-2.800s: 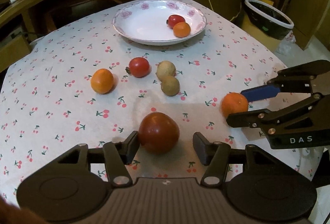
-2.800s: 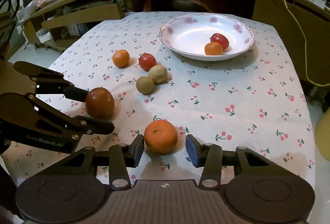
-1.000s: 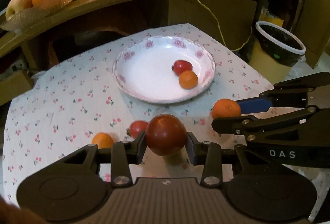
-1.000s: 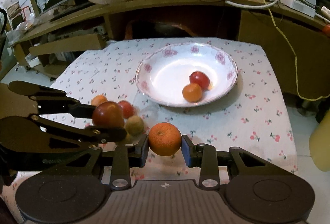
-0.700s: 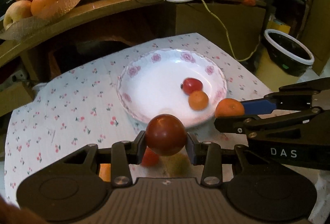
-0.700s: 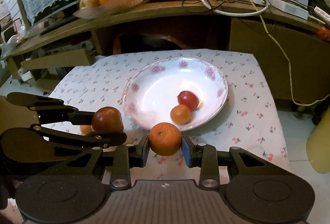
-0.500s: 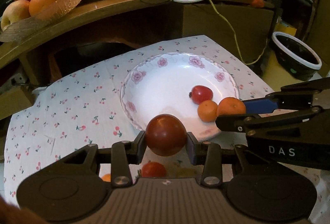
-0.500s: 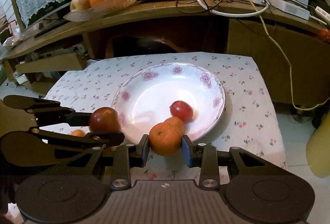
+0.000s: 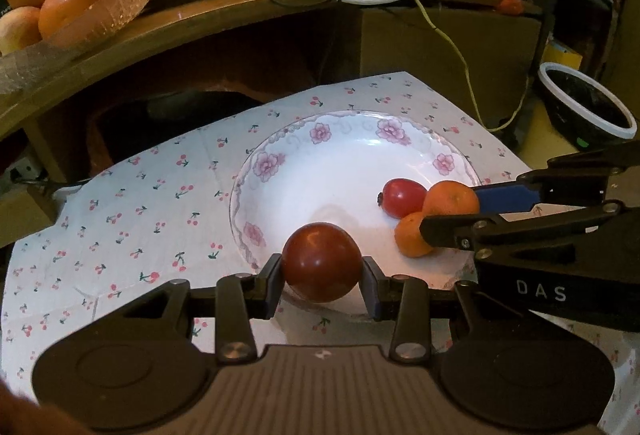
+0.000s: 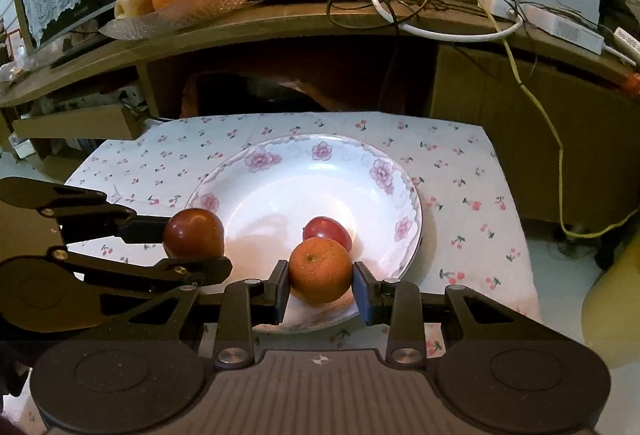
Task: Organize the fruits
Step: 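Carry the dark red tomato and tangerine in both grippers over the white plate, then open the left gripper over the plate while the right gripper releases the tangerine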
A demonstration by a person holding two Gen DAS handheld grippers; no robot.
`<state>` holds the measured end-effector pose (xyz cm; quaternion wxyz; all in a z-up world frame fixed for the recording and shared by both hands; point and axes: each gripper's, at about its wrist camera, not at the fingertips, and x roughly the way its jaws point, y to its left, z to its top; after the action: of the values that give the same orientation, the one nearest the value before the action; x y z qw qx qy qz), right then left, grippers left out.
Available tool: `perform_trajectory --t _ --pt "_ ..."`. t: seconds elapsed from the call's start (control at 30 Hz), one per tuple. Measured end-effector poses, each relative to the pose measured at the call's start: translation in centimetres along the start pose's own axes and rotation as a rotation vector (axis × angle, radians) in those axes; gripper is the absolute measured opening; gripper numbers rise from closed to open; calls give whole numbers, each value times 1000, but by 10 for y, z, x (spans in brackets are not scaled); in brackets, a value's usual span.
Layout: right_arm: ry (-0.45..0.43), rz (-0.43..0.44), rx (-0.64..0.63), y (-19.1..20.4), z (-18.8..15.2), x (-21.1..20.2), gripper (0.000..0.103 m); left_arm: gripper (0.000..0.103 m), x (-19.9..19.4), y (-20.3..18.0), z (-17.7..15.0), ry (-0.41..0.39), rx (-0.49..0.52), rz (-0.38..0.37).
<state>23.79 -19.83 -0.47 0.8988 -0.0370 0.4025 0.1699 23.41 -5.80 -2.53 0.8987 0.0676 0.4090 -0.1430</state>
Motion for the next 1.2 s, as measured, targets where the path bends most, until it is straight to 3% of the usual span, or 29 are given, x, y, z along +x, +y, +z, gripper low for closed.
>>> perform_trajectory --t 0.63,0.87,1.2 --pt "-19 18 13 -5 7 7 39 45 3 4 2 1 -15 5" --pt "-41 31 35 -6 10 3 43 56 -3 -2 3 -28 8 -14" --pt "-106 29 86 -16 16 -9 43 56 -11 6 6 -50 -7 8"
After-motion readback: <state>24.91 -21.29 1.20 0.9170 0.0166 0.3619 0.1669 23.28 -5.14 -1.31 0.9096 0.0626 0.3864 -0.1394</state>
